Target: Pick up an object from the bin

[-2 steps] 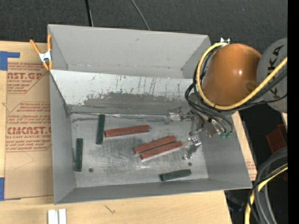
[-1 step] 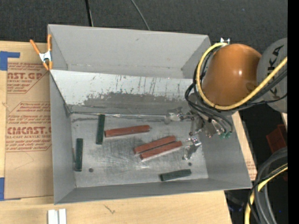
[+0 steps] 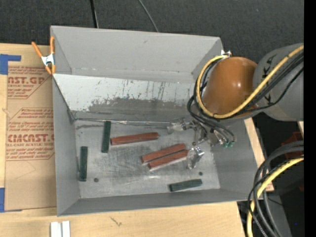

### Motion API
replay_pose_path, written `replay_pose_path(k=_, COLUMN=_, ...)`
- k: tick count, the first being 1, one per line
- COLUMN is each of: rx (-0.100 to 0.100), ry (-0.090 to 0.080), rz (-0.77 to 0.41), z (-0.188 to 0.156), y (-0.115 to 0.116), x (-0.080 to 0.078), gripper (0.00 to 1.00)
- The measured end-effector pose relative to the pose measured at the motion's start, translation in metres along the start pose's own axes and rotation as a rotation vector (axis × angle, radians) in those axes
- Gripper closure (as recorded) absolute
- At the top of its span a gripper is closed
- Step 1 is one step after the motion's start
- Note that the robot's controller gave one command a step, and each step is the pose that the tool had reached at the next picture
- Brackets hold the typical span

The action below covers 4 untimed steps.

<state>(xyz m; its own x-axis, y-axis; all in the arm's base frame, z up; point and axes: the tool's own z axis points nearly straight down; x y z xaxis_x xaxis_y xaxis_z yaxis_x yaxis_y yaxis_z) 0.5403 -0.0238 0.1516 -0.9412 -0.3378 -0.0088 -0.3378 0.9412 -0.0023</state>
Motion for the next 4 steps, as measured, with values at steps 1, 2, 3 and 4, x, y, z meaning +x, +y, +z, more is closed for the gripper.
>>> replay_pose_path(k=1, rx=-0.004, ry=0.017, rz=0.028, z=0.0793, y=0.0009, x=0.0105, gripper=1.0)
replay_pose_path(k=2, rx=-0.002, ry=0.003, rz=0.028, z=0.0802, y=0.0012, x=0.0079, gripper=0.0)
replay_pose_path(k=3, rx=-0.003, ry=0.016, rz=0.027, z=0.0793, y=0.001, x=0.0103, gripper=1.0)
replay_pose_path(k=4, rx=-0.003, ry=0.016, rz=0.027, z=0.0793, y=0.001, x=0.0103, gripper=1.0)
